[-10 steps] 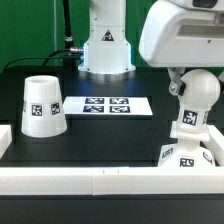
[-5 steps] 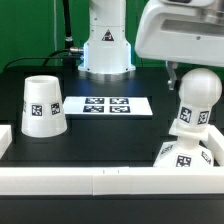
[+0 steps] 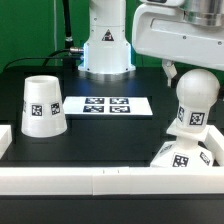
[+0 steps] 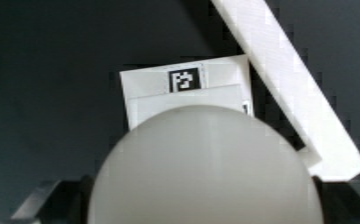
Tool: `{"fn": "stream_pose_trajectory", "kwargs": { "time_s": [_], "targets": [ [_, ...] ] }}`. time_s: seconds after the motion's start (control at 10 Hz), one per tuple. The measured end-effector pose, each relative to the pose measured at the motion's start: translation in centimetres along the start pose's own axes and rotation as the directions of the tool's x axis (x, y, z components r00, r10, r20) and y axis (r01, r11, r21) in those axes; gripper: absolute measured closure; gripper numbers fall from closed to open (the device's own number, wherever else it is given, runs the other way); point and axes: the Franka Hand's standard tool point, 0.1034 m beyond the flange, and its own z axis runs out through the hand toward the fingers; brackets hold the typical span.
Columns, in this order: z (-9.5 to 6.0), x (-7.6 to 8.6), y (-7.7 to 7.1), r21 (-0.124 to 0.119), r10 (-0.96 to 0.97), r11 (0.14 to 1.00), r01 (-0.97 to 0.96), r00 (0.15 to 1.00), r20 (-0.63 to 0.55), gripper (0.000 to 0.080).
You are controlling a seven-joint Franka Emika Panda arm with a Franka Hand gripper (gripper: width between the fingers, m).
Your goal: Assemble lamp
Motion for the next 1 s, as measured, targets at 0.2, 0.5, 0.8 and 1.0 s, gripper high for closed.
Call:
{"fn": "stream_pose_trajectory", "kwargs": {
  "time_s": [0.2, 0.5, 0.8, 1.0],
  "targets": [
    [-0.09, 0.05, -0.22, 0.013, 0.131, 0.991, -0.131, 0.991, 0.0, 0.0225],
    [-0.05, 0.38, 0.28, 0.093, 0.395, 0.913, -0.397, 0.918, 0.038, 0.0225],
    [-0.02, 0.35, 0.19, 0.091, 0.418, 0.903, -0.42, 0.907, 0.04, 0.0225],
    [-0.09, 0.27, 0.11, 0.092, 0.38, 0.92, -0.382, 0.924, 0.038, 0.012]
  ]
}}
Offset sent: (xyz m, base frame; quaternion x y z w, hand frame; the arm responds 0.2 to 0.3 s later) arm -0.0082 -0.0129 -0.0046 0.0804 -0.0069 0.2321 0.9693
